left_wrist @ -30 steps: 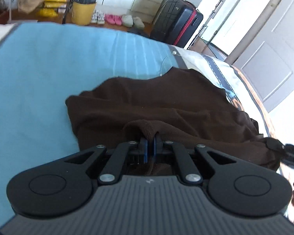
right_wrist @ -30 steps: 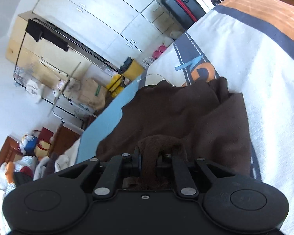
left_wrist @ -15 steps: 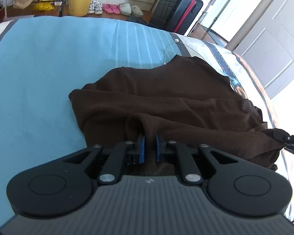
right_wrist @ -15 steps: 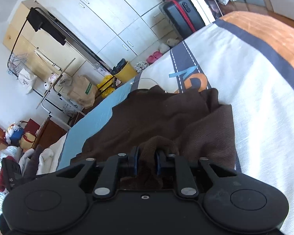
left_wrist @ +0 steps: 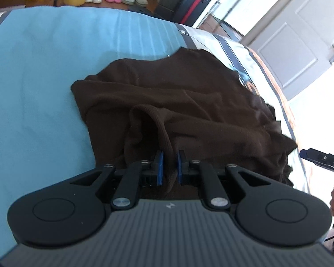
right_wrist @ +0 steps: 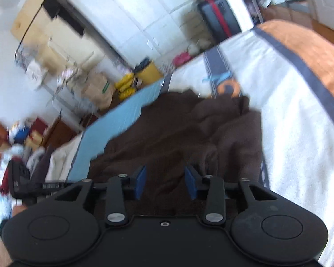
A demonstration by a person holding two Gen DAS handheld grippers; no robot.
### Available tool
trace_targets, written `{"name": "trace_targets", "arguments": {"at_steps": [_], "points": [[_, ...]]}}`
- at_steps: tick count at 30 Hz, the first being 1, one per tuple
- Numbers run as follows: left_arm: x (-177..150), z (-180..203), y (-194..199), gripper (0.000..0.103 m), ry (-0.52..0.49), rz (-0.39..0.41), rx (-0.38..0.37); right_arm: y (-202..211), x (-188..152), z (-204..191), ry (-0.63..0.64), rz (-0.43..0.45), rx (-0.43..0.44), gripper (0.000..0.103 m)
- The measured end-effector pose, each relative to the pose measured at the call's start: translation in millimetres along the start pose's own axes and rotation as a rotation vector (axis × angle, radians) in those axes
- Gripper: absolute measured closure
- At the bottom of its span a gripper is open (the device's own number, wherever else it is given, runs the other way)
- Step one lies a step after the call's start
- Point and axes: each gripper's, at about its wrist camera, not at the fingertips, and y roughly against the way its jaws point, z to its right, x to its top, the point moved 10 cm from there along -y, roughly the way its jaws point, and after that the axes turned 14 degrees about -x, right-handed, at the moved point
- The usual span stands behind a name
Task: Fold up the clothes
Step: 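Lay the folded hem down and open both grippers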
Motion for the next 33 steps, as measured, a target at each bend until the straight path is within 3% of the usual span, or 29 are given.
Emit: {"name": "trace_targets", "arguments": {"at_steps": [1,3,5,6,10,13,15,17,19,25,29,32,33], "points": [[-1,4,-1,0.088,-0.031,-0.011,0.007,-7,-7,-5,0.025,-0.047,0.007,0.048],[-6,15,-5,0.065,-0.152,-0.031,0.057,-26,-27,-18,0.059,-0.143,0.036,0.048],[-14,27,-11,0.055,-0.312,-0.055,0.134,-45,-44,-31,0.094,-0.208,0.046,0.049],[-17,31,-15,0.055,-0.367,-0.071,0.16,-52,-48,-36,0.133,-0.209,0.021,0.049],[-18,25,-33,0.055,-0.36,-0.106,0.172,-67,-36,-45,0.241,-0.118,-0.088,0.049],[-9,9,-47,0.055,-0.429,-0.104,0.317,-69,-16,-35,0.246,-0.032,-0.156,0.049],[-3,11,-52,0.054,-0.454,-0.097,0.332,-72,-6,-26,0.272,0.034,-0.224,0.049],[4,16,-48,0.055,-0.466,-0.055,0.338,-75,6,-20,0.324,0.098,-0.278,0.049],[14,23,-38,0.055,-0.49,0.014,0.341,-72,27,-14,0.291,0.157,-0.295,0.049],[39,28,-11,0.054,-0.42,0.173,0.253,-63,88,1,0.122,0.285,-0.198,0.049],[38,26,-17,0.054,-0.37,0.141,0.16,-63,90,19,0.086,0.253,-0.169,0.049],[25,40,-26,0.054,-0.5,0.069,0.16,-56,80,19,0.189,0.215,-0.15,0.046],[19,47,-29,0.053,-0.535,0.049,0.124,-53,74,16,0.221,0.197,-0.144,0.044]]}}
